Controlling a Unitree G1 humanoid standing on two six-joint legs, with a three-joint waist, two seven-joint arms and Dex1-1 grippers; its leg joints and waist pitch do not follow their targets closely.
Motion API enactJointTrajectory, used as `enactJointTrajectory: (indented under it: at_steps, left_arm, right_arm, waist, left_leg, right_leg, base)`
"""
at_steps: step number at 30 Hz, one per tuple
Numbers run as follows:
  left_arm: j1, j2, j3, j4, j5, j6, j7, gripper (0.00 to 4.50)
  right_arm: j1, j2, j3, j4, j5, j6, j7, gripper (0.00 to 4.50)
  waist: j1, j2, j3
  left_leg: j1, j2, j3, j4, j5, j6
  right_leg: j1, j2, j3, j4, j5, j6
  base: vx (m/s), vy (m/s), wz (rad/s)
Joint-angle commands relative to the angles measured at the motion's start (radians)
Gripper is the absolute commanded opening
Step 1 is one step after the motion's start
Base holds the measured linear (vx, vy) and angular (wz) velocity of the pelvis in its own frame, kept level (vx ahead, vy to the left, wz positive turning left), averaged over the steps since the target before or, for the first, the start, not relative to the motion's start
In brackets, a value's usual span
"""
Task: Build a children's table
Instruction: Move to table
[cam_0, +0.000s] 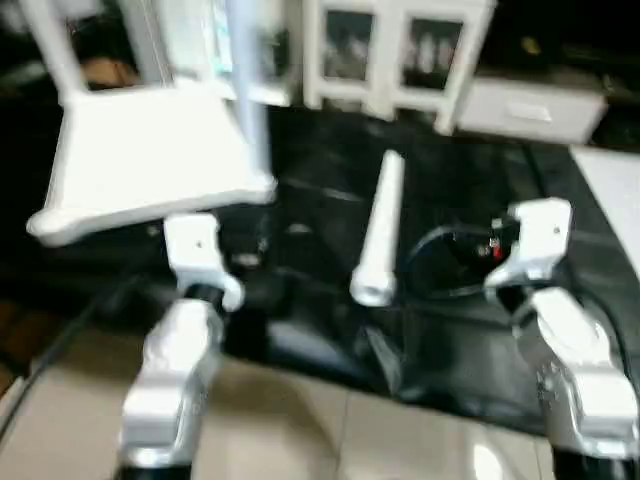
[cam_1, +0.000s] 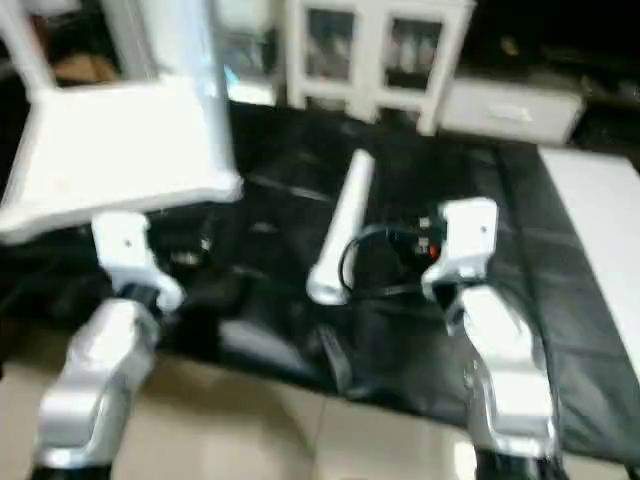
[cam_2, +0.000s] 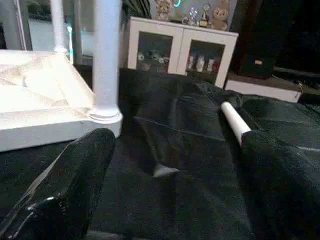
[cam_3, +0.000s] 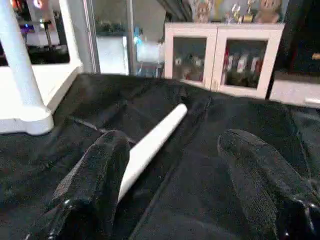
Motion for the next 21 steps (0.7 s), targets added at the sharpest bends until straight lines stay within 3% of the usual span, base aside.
enactJointTrajectory:
  at_steps: [1,2,3,4,5,6,7,8,9,10,11,12,13,14,15,16,17,18,19,20,21]
  left_arm:
    - [0.004,0.008,0.017,-0.015,-0.004,0.004,0.002,4.44]
    - [0.004,0.008,0.017,-0.015,-0.004,0.004,0.002,4.44]
    - [0.006,0.008,0.016,-0.021,-0.001,0.009,0.001,4.44]
    - [0.007,0.010,0.017,-0.025,-0.001,0.018,0.000,4.44]
    - [0.007,0.010,0.019,-0.027,-0.001,0.023,0.000,4.44]
    - [0.009,0.013,0.020,-0.031,-0.002,0.030,0.000,4.44]
    - [0.011,0.014,0.020,-0.033,-0.004,0.036,0.002,4.44]
    - [0.013,0.016,0.022,-0.036,-0.004,0.041,0.004,4.44]
    - [0.016,0.020,0.021,-0.044,0.004,0.046,0.010,4.44]
    - [0.017,0.016,0.024,-0.048,-0.003,0.052,0.012,4.44]
    - [0.019,0.017,0.026,-0.052,-0.003,0.052,0.013,4.44]
    - [0.022,0.019,0.028,-0.057,-0.003,0.053,0.014,4.44]
    - [0.023,0.023,0.028,-0.060,0.001,0.059,0.016,4.44]
    - [0.023,0.023,0.028,-0.060,0.001,0.059,0.016,4.44]
    - [0.023,0.031,0.025,-0.064,0.006,0.059,0.010,4.44]
    - [0.021,0.037,0.022,-0.065,0.011,0.060,0.006,4.44]
    - [0.019,0.040,0.020,-0.066,0.014,0.059,0.003,4.44]
    - [0.019,0.043,0.019,-0.069,0.015,0.063,0.002,4.44]
    - [0.019,0.044,0.019,-0.069,0.015,0.064,0.002,4.44]
    - [0.016,0.046,0.021,-0.071,0.013,0.072,0.002,4.44]
    - [0.013,0.046,0.024,-0.071,0.010,0.075,0.001,4.44]
  right_arm:
    - [-0.014,-0.002,0.024,-0.007,0.011,0.020,0.008,3.24]
    - [-0.014,-0.002,0.024,-0.007,0.011,0.020,0.008,3.24]
    - [-0.015,0.003,0.027,-0.002,0.009,0.025,-0.002,3.24]
    - [-0.014,0.006,0.030,-0.001,0.007,0.027,-0.006,3.24]
    - [-0.014,0.008,0.032,-0.001,0.006,0.028,-0.008,3.24]
    - [-0.010,0.014,0.033,0.000,0.004,0.031,-0.016,3.24]
    - [-0.008,0.019,0.031,0.001,0.006,0.033,-0.020,3.24]
    - [-0.005,0.023,0.032,-0.001,0.008,0.036,-0.022,3.24]
    - [-0.001,0.024,0.041,-0.003,0.006,0.041,-0.019,3.24]
    - [0.000,0.024,0.044,-0.002,0.004,0.044,-0.020,3.24]
    - [0.001,0.023,0.048,0.000,0.007,0.045,-0.014,3.24]
    - [0.001,0.022,0.053,0.002,0.011,0.046,-0.007,3.24]
    - [0.002,0.022,0.056,0.009,0.009,0.044,-0.006,3.24]
    - [0.002,0.022,0.056,0.009,0.009,0.044,-0.006,3.24]
    - [0.002,0.027,0.052,0.016,0.019,0.047,-0.011,3.24]
    - [0.002,0.031,0.047,0.019,0.025,0.050,-0.014,3.24]
    - [0.002,0.033,0.044,0.019,0.029,0.052,-0.016,3.24]
    - [0.005,0.037,0.043,0.017,0.029,0.052,-0.019,3.24]
    - [0.005,0.037,0.043,0.016,0.029,0.052,-0.019,3.24]
    - [0.012,0.046,0.040,0.007,0.032,0.056,-0.028,3.24]
    - [0.017,0.051,0.040,0.001,0.034,0.060,-0.032,3.24]
  waist:
    - [0.026,-0.020,-0.063]
    - [0.027,-0.014,-0.059]
    - [0.031,-0.012,-0.056]
    - [0.045,-0.015,-0.046]
    - [0.051,-0.019,-0.044]
    - [0.070,-0.021,-0.039]
    - [0.081,-0.016,-0.036]
    - [0.092,-0.006,-0.025]
    - [0.093,0.008,-0.022]
    - [0.054,0.034,-0.006]
    - [0.037,0.043,-0.012]
    - [0.039,0.049,-0.013]
    - [0.040,0.050,-0.011]
    - [0.042,0.046,-0.014]
    - [0.047,0.035,-0.016]
    - [0.048,0.026,-0.014]
    - [0.044,0.017,-0.016]
    - [0.047,0.003,-0.025]
    - [0.056,-0.005,-0.028]
    - [0.081,-0.013,-0.036]
    - [0.116,-0.027,-0.046]
  left_leg:
    - [-0.044,0.034,-0.006,-0.052,0.310,0.095]
    - [-0.041,0.044,-0.004,-0.060,0.259,0.096]
    - [-0.041,0.047,-0.002,-0.063,0.223,0.107]
    - [-0.042,0.054,0.008,-0.058,0.094,0.185]
    - [-0.046,0.054,0.011,-0.047,0.067,0.209]
    - [-0.051,0.070,0.001,-0.010,0.029,0.229]
    - [-0.060,0.083,-0.008,0.013,0.017,0.220]
    - [-0.076,0.106,-0.031,0.044,-0.020,0.166]
    - [-0.069,0.122,-0.042,0.023,-0.023,0.141]
    - [0.008,0.115,-0.026,-0.118,-0.173,0.130]
    - [0.033,0.122,-0.035,-0.133,-0.197,0.124]
    - [0.038,0.143,-0.032,-0.156,-0.227,0.078]
    - [0.029,0.143,-0.029,-0.164,-0.232,0.049]
    - [0.025,0.141,-0.022,-0.162,-0.232,-0.039]
    - [0.023,0.118,-0.005,-0.152,-0.266,-0.111]
    - [0.022,0.095,0.019,-0.148,-0.335,-0.111]
    - [0.016,0.085,0.028,-0.140,-0.355,-0.088]
    - [0.062,0.080,0.091,-0.098,-0.353,-0.099]
    - [0.043,0.078,0.098,-0.090,-0.327,-0.071]
    - [0.024,0.072,0.108,-0.042,-0.271,-0.014]
    - [-0.025,0.058,0.078,0.029,-0.208,0.065]
  right_leg:
    - [0.100,-0.055,0.054,-0.047,0.786,-0.104]
    - [0.098,-0.056,0.056,-0.055,0.717,-0.149]
    - [0.098,-0.060,0.058,-0.063,0.650,-0.169]
    - [0.092,-0.097,0.082,-0.099,0.385,-0.257]
    - [0.096,-0.116,0.096,-0.114,0.296,-0.286]
    - [0.101,-0.179,0.135,-0.156,0.106,-0.347]
    - [0.108,-0.215,0.155,-0.174,0.012,-0.377]
    - [0.111,-0.256,0.175,-0.201,-0.158,-0.405]
    - [0.103,-0.239,0.153,-0.197,-0.211,-0.402]
    - [0.028,-0.017,0.020,-0.114,-0.246,-0.303]
    - [0.007,0.021,-0.004,-0.066,-0.183,-0.260]
    - [-0.003,0.014,-0.015,-0.036,-0.071,-0.187]
    - [0.000,0.014,-0.019,-0.032,-0.027,-0.159]
    - [0.005,-0.001,-0.011,-0.052,0.033,-0.121]
    - [0.009,-0.020,0.005,-0.085,0.047,-0.101]
    - [0.006,-0.041,0.021,-0.108,-0.053,-0.101]
    - [0.009,-0.049,0.028,-0.120,-0.113,-0.106]
    - [-0.039,-0.052,0.071,-0.155,-0.264,-0.094]
    - [-0.027,-0.061,0.098,-0.165,-0.303,-0.089]
    - [-0.013,-0.093,0.180,-0.190,-0.325,-0.092]
    - [0.043,-0.167,0.285,-0.217,-0.344,-0.112]
  base:
    - [0.007,-0.094,-0.05]
    - [-0.020,-0.060,-0.01]
    - [-0.020,-0.060,-0.01]
    - [0.000,0.000,0.00]
    - [-0.057,0.027,0.03]
    - [-0.057,0.027,0.03]
    - [-0.074,0.092,0.04]
    - [-0.077,0.144,-0.02]
    - [-0.077,0.144,-0.02]
    - [-0.076,0.173,-0.01]
    - [-0.058,0.187,0.12]
    - [-0.058,0.187,0.12]
    - [-0.049,0.178,0.20]
    - [-0.057,0.149,0.18]
    - [-0.057,0.149,0.18]
    - [-0.046,0.103,0.16]
    - [-0.029,0.053,0.12]
    - [-0.029,0.053,0.12]
    - [0.000,0.000,0.00]
    - [0.003,0.054,-0.45]
    - [0.003,0.054,-0.45]
